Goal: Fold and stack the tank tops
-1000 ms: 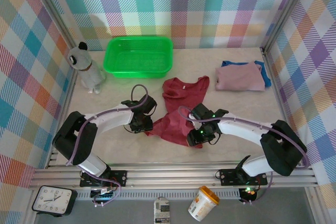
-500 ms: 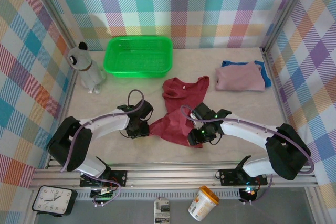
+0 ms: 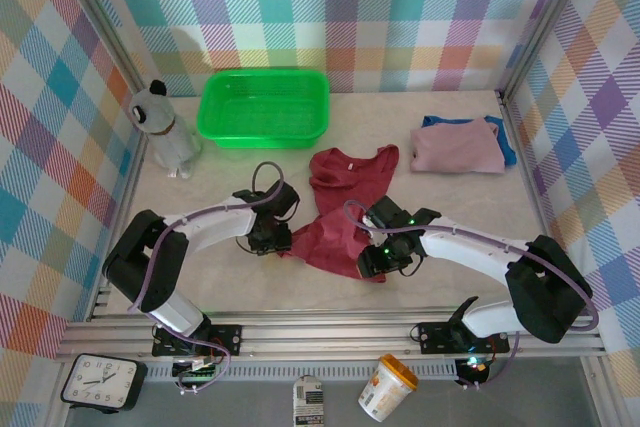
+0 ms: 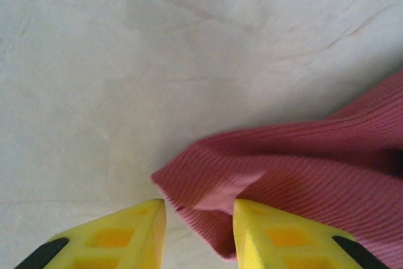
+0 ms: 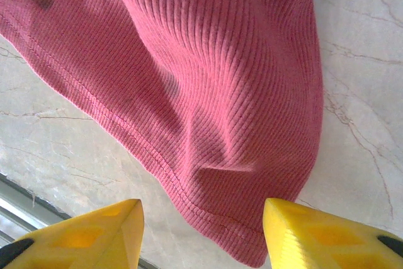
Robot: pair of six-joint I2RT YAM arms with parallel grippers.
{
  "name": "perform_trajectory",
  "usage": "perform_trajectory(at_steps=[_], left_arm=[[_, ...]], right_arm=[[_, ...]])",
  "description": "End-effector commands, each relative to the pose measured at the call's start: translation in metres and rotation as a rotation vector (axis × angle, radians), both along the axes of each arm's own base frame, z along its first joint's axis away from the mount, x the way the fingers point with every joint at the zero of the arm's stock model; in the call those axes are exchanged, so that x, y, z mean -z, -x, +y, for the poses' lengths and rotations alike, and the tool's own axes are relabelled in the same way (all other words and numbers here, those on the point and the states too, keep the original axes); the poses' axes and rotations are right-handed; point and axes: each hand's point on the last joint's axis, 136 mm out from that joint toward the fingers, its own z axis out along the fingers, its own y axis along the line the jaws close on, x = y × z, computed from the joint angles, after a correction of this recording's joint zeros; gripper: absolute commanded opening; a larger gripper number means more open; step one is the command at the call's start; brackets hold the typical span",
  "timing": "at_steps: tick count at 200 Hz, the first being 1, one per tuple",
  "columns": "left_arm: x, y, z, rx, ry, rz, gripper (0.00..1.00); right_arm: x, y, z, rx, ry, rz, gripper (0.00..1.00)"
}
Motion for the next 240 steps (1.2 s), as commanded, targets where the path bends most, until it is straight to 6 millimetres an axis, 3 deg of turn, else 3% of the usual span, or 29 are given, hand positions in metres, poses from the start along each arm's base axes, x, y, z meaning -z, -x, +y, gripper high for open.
perform_trajectory(at_steps=[1,32,76,123,142,167,185,240], left_arm=[[0.000,-0.007,0.002,0.016,-0.020,-0.010,0.34],[0.014,-0.002,0.002,0.030,-0.034,0.043,0.34],[-0.002,-0.001,0.009,0.036,-0.054,0.010,0.34],[0.014,0.006,0.006,0.028,-0.029,0.045,0.33],[0.021,0.005,0.004,0.039,-0.034,0.056,0.29],[0.028,0.004,0.003,0.051,-0.042,0.070,0.12],[0.017,0.000,0.007,0.066,-0.067,0.046,0.00],[-0.049,-0.016,0.016,0.093,-0.113,-0.064,0.00]], right_arm=[[0.002,0.004,-0.003,0.009,0.018,0.020,0.54],[0.004,0.005,-0.005,0.009,0.021,0.025,0.54],[0.003,0.005,-0.005,0.013,0.018,0.025,0.54],[0.004,0.006,-0.006,0.018,0.024,0.026,0.53],[0.005,0.007,-0.006,0.016,0.022,0.035,0.53],[0.015,0.010,-0.013,0.022,0.075,0.069,0.52],[0.023,0.013,-0.019,0.040,0.119,0.095,0.51],[0.026,0.020,-0.024,0.048,0.142,0.108,0.51]])
